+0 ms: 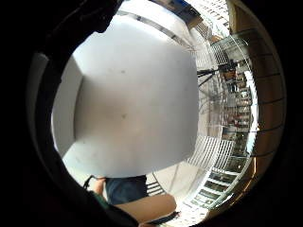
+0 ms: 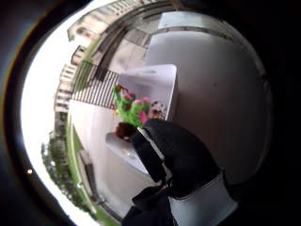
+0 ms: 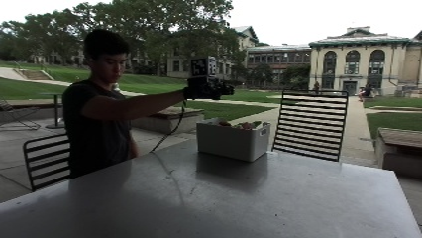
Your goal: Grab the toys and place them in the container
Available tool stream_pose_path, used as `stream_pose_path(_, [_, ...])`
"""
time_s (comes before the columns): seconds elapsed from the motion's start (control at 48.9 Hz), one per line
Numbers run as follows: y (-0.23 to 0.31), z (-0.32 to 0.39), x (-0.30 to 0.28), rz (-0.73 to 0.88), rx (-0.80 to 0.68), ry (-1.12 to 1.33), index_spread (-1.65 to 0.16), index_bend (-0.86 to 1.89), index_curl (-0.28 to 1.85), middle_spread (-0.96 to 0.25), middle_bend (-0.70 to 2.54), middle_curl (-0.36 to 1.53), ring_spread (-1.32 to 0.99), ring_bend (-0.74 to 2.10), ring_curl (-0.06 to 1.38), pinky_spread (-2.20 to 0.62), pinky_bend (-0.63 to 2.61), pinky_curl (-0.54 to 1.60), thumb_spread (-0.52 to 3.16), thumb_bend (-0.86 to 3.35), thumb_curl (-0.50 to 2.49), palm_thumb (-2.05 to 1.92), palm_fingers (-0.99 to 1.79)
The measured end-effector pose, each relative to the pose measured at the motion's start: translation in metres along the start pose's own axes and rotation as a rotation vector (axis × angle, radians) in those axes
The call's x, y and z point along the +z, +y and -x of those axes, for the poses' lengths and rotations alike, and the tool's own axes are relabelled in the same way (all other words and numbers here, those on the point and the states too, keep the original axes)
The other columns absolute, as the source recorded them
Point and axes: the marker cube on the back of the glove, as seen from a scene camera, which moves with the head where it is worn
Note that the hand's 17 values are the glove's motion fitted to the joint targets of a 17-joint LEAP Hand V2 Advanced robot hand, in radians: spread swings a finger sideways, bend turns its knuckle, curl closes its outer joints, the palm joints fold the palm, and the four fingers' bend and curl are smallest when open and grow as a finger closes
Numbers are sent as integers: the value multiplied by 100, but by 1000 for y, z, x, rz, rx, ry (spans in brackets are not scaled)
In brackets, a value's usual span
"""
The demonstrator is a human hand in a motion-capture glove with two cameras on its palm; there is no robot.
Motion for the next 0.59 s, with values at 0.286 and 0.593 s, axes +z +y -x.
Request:
stream_pose_path(0.286, [17, -101, 8, 6, 98, 44, -29, 8, 28, -1, 20, 48, -2, 29, 28, -2, 86, 29, 121, -5, 24, -7, -16])
stream_pose_path(0.593, [43, -183, 27, -11, 170, 64, -28, 9, 23, -1, 19, 46, -4, 19, 28, -3, 74, 27, 122, -5, 21, -7, -16])
